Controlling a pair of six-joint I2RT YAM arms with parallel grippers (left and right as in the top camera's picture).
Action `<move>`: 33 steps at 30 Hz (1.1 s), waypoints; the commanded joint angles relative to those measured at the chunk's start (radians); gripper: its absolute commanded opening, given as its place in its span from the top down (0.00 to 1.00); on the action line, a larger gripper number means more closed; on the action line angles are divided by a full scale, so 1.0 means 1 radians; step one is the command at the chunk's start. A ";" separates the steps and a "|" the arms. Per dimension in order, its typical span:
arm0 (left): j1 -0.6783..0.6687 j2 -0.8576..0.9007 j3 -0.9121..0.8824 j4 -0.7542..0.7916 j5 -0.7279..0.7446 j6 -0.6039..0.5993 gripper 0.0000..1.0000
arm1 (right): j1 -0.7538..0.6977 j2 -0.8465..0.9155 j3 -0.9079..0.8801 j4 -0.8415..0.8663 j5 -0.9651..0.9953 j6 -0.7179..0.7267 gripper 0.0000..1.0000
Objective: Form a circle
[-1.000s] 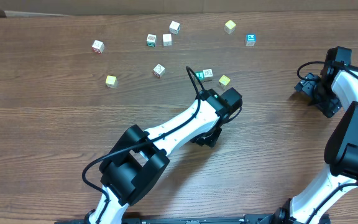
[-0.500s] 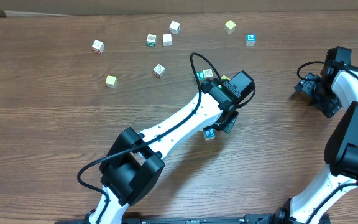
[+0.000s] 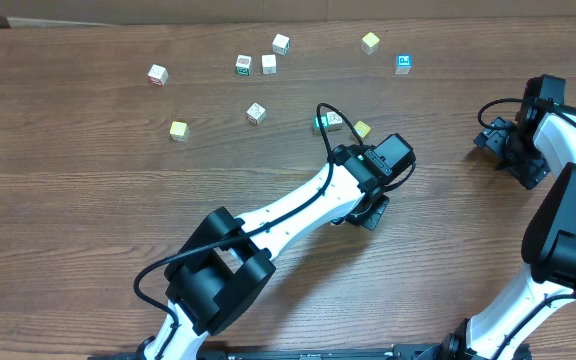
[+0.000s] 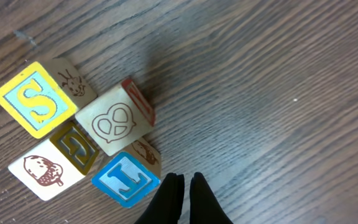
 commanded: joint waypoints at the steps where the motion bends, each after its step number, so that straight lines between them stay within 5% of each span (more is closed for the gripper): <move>1: -0.001 0.016 -0.017 0.006 -0.019 -0.013 0.96 | 0.002 -0.027 -0.004 0.003 0.003 0.003 0.00; 33: -0.016 0.016 -0.018 0.048 -0.034 0.045 0.96 | 0.002 -0.027 -0.004 0.003 0.003 0.003 0.00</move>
